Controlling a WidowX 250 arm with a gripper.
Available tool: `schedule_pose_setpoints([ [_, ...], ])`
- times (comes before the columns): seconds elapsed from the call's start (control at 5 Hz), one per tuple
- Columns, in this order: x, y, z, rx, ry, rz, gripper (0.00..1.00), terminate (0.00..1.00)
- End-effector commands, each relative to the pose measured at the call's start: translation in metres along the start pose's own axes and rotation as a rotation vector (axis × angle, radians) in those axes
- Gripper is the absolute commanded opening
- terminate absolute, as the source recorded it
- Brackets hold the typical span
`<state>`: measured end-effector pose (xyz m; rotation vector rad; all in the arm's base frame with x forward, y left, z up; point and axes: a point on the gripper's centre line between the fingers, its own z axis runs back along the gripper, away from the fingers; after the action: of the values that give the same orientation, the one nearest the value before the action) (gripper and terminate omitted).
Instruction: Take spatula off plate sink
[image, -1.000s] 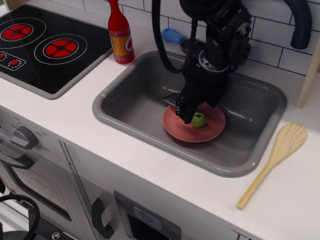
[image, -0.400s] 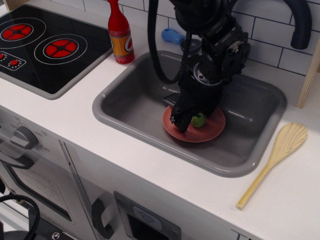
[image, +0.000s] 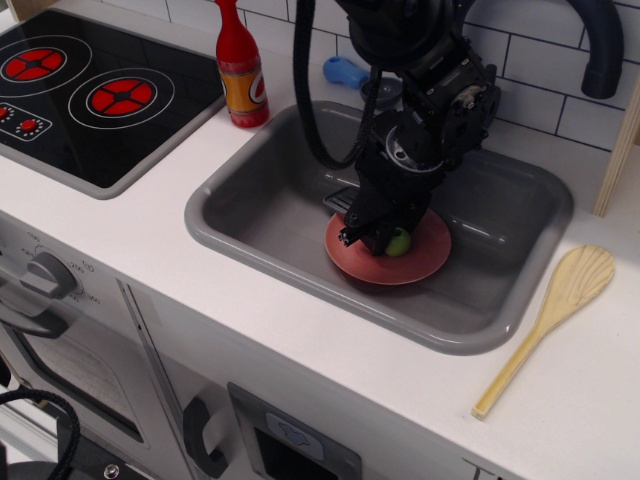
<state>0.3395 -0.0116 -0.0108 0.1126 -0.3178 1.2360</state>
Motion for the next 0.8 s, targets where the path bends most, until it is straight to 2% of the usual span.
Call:
schedule_pose_setpoints([
  [0.0,0.022,-0.016,0.033,-0.089,-0.101,0.042,0.00,0.00],
  [0.2,0.031,-0.018,0.052,-0.143,-0.153,0.028,0.00,0.00],
  [0.4,0.028,-0.018,0.066,-0.165,-0.125,-0.068,0.00,0.00],
  [0.6,0.006,-0.014,0.064,-0.162,-0.194,-0.358,0.00,0.00],
])
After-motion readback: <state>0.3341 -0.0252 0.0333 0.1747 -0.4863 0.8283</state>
